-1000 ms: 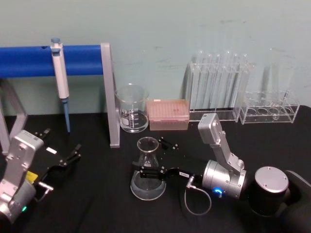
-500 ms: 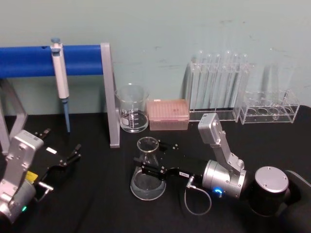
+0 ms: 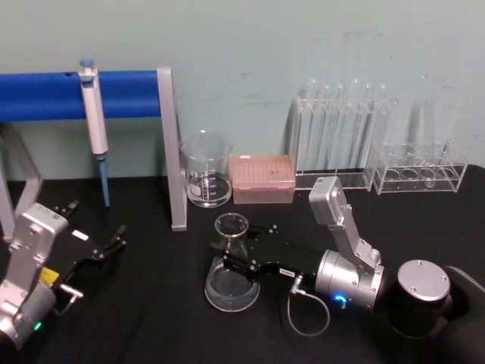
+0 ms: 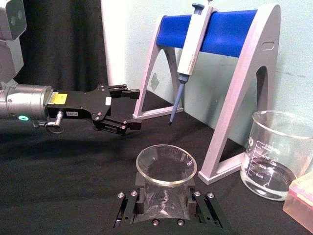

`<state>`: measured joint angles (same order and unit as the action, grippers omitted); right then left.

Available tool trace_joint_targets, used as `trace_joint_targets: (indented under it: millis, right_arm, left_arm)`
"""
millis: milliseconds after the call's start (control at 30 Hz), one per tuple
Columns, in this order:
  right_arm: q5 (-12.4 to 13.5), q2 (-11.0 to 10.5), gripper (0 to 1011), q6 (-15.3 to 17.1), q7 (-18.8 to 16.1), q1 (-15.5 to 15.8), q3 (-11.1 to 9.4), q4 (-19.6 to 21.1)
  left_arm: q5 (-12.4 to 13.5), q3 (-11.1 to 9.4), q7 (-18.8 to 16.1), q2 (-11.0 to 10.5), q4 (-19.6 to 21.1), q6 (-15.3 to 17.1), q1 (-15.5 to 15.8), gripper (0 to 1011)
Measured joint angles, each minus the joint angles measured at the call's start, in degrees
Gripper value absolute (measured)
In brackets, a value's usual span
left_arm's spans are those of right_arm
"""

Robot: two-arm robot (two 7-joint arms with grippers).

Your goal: Grasp the erlenmeyer flask with one hand, shake it three times, then place it back.

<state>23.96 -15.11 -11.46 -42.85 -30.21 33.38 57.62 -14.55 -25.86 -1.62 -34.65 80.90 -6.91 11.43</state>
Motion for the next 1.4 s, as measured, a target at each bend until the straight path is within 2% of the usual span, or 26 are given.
trace_joint_targets:
  millis: [400,767,933,1133,1400]
  right_arm:
    - [-0.05,-0.03,453,0.00,0.12,0.02,0.00,0.04]
    - [-0.97,-1.10,453,0.96,1.63,0.94,-0.63,2.86]
    - [-0.90,-1.89,453,1.46,3.10,1.95,-1.54,6.09]
    - [-0.30,-2.82,453,2.76,6.79,3.91,-3.66,11.00]
    - [-0.03,-3.52,453,4.39,10.81,6.03,-5.91,15.62]
  left_arm:
    - [0.00,0.00,0.00,0.00,0.00,0.00,0.00,1001]
    - [0.00,0.00,0.00,0.00,0.00,0.00,0.00,1001]
    - [0.00,0.00,0.00,0.00,0.00,0.00,0.00,1001]
    - [0.00,0.00,0.00,0.00,0.00,0.00,0.00,1001]
    - [0.00,0.00,0.00,0.00,0.00,0.00,0.00,1001]
